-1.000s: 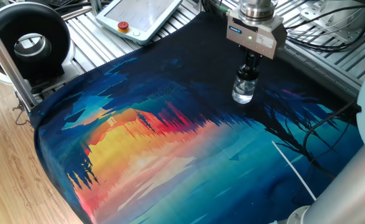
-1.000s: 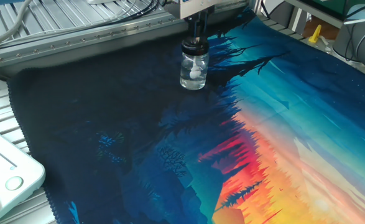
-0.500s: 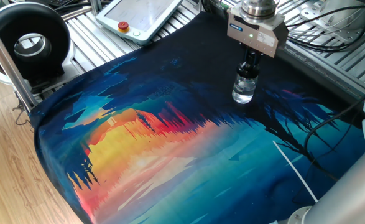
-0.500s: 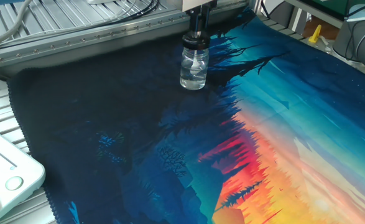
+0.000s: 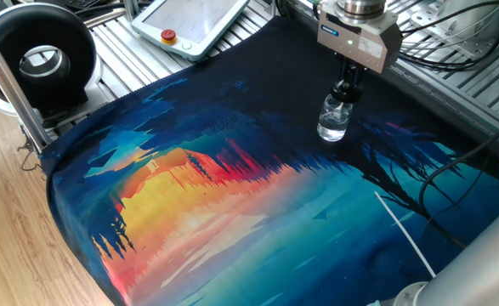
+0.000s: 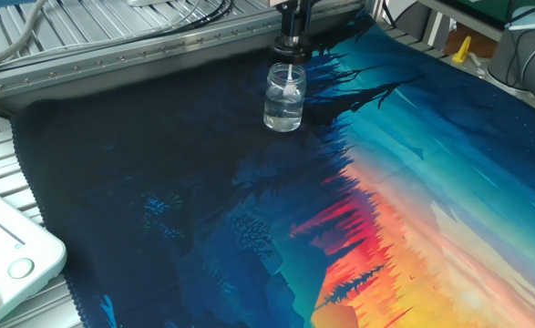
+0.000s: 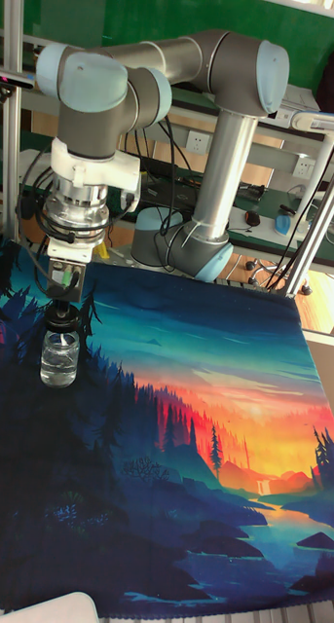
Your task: Unscrew the lid from the jar
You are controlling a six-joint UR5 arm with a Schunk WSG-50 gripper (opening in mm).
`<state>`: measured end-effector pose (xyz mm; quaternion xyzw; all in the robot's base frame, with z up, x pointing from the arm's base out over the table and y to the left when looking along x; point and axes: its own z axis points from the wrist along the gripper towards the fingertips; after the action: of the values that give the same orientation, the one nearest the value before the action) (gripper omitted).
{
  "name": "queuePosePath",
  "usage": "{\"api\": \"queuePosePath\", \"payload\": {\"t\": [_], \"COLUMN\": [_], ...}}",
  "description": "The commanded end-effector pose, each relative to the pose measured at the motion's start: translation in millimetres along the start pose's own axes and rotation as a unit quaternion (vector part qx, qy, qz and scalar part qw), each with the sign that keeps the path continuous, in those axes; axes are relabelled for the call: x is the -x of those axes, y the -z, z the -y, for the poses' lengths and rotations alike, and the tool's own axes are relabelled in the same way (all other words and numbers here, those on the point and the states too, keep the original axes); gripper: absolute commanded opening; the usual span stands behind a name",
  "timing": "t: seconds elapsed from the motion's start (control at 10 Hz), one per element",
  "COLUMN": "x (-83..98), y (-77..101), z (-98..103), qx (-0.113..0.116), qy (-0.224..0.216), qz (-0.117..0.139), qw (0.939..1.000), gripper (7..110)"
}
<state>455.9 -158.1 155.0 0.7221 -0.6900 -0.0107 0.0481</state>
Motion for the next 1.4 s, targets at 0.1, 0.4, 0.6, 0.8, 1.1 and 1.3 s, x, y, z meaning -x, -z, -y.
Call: {"api": "queuePosePath", "payload": {"t": [0.1, 0.4, 0.6, 0.8, 1.1, 1.3], "x": [-0.7, 2.8, 2.0, 2.8, 1.7, 0.1], "y": [5.1, 3.8, 2.9, 1.8, 2.9, 3.3], "z": [3.6, 10.8, 13.1, 14.7, 16.5, 18.4], "qx": [-0.009, -0.019, -0.022, -0.023, -0.03, -0.034], "qy": [-0.01, -0.017, -0.023, -0.02, -0.019, -0.028], "qz": [0.006, 0.016, 0.014, 0.015, 0.009, 0.007], "qw": [0.9999, 0.9996, 0.9994, 0.9994, 0.9993, 0.999], "gripper": [7, 7, 7, 7, 7, 7]}}
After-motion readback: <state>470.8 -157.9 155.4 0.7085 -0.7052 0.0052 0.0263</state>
